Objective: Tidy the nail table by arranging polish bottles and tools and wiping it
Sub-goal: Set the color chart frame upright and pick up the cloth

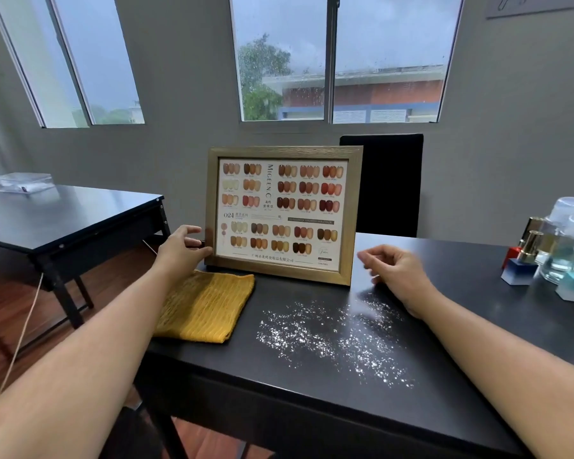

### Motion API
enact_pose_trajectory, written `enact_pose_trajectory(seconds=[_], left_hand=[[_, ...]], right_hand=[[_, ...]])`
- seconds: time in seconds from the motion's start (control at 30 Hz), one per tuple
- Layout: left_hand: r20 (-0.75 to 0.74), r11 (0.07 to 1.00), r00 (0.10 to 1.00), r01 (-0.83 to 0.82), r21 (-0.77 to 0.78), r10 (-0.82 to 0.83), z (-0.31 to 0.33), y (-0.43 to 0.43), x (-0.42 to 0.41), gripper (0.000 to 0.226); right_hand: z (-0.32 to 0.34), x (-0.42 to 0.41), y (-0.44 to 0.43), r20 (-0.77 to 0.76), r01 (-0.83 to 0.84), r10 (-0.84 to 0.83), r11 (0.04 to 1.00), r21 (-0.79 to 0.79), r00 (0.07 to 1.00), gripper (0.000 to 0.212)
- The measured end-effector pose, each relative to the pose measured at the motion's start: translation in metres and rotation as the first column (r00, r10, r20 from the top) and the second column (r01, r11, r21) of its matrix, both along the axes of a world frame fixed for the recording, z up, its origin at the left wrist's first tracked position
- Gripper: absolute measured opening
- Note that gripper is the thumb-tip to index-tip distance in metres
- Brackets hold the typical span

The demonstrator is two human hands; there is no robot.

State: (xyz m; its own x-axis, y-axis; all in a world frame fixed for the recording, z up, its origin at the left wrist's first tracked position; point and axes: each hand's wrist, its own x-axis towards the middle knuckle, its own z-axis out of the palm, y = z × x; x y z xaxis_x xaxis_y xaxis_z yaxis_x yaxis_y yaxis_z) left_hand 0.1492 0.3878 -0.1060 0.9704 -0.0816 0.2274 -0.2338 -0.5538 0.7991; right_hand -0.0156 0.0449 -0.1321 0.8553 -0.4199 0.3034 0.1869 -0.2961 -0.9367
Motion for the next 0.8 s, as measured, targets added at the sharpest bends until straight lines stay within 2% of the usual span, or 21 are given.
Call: enact_pose_trajectory(seconds=[0.1, 0.2, 0.27, 0.37, 0.43, 0.5, 0.57, 0.63, 0.7, 0.8], left_hand=[[0.046, 1.000, 0.999, 0.016, -0.007, -0.016, 0.007, 0.008, -0.007, 0.040], [0.092, 0.999, 0.995, 0.035, 0.041, -0.039, 0.016, 0.020, -0.011, 0.033], [0.095, 0.994, 0.994, 0.052, 0.101, -0.061, 0.020, 0.027, -0.014, 0.029], [0.072, 0.986, 0.994, 0.067, 0.149, -0.079, 0.021, 0.039, -0.020, 0.024], [0.043, 0.976, 0.995, 0.075, 0.203, -0.086, 0.016, 0.046, -0.025, 0.024], [-0.005, 0.942, 0.994, 0.109, 0.318, -0.113, 0.008, 0.050, -0.029, 0.032], [-0.057, 0.896, 0.988, 0.152, 0.418, -0.141, 0.001, 0.052, -0.034, 0.042], [-0.074, 0.862, 0.986, 0.169, 0.478, -0.153, -0.004, 0.054, -0.038, 0.049], [-0.048, 0.849, 0.985, 0.168, 0.500, -0.167, -0.006, 0.056, -0.039, 0.051], [-0.024, 0.853, 0.980, 0.183, 0.489, -0.197, -0.004, 0.057, -0.041, 0.041]], right_hand=[[0.016, -0.010, 0.005, 0.174, 0.235, -0.224, 0.971, -0.047, 0.959, 0.031], [0.052, -0.017, 0.029, 0.305, 0.228, -0.178, 0.963, -0.140, 0.936, 0.032], [0.071, -0.016, 0.055, 0.318, 0.163, -0.075, 0.952, -0.259, 0.945, 0.030], [0.075, -0.008, 0.100, 0.184, -0.024, 0.096, 0.933, -0.360, 0.978, 0.024], [0.065, 0.001, 0.126, 0.020, -0.170, 0.198, 0.889, -0.425, 0.980, 0.015], [0.050, 0.012, 0.146, -0.164, -0.282, 0.230, 0.817, -0.503, 0.959, 0.012], [0.036, 0.024, 0.161, -0.301, -0.336, 0.190, 0.746, -0.574, 0.935, 0.032], [0.028, 0.033, 0.173, -0.367, -0.339, 0.111, 0.686, -0.644, 0.923, 0.046], [0.025, 0.038, 0.181, -0.386, -0.323, 0.039, 0.628, -0.708, 0.922, 0.052], [0.026, 0.044, 0.187, -0.415, -0.330, -0.031, 0.556, -0.763, 0.909, 0.056]])
